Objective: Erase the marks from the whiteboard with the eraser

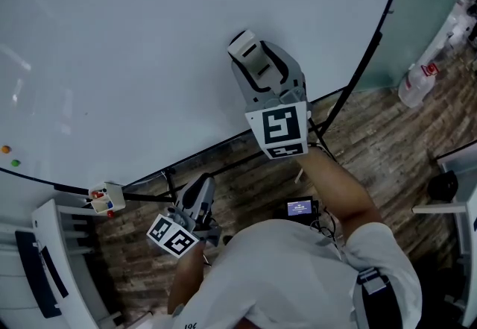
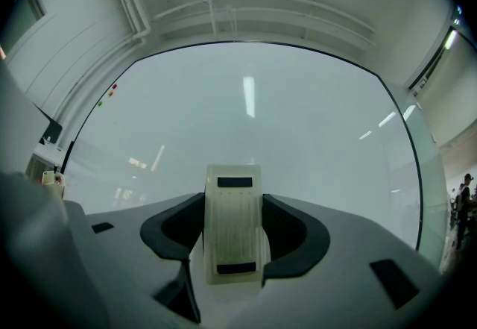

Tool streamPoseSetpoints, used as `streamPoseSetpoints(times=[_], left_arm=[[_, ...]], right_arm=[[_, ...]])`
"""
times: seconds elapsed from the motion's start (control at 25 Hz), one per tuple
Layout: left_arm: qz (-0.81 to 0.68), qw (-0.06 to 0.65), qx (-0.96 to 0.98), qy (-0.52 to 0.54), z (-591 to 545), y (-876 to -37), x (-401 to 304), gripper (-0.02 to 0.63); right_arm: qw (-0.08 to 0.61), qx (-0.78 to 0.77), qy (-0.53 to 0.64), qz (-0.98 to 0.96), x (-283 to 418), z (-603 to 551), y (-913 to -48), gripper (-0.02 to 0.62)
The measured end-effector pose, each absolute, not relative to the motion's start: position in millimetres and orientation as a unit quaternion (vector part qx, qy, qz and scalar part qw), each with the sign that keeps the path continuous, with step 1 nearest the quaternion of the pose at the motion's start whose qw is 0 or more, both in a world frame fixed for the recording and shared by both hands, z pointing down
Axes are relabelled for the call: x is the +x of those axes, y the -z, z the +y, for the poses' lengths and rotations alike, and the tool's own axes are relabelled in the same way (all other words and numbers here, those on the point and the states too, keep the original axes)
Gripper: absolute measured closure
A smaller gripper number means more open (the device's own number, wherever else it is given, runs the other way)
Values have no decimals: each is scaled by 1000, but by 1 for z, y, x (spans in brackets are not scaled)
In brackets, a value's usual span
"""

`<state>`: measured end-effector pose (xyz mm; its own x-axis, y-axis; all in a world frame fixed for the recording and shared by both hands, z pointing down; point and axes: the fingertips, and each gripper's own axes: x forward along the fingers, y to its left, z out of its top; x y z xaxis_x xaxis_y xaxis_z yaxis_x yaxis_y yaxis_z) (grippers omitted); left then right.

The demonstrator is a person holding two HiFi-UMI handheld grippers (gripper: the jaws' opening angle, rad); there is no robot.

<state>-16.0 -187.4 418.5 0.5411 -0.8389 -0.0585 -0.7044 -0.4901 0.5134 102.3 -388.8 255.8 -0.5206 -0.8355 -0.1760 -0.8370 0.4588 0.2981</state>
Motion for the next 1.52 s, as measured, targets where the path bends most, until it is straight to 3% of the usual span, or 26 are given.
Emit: streamPoseSetpoints(times=[0.72, 1.12, 1.52], left_arm=[[-478, 215, 837, 157, -168, -420, 2, 574], [-504, 204, 823, 162, -138, -421, -14, 574], [-506, 192, 823, 170, -85, -413, -57, 574]], right_arm=[[-9, -539, -150, 829, 182, -423, -255, 341], [-12, -598, -109, 794, 268, -425, -257, 341], [-12, -593, -111, 798, 251, -348, -247, 341]])
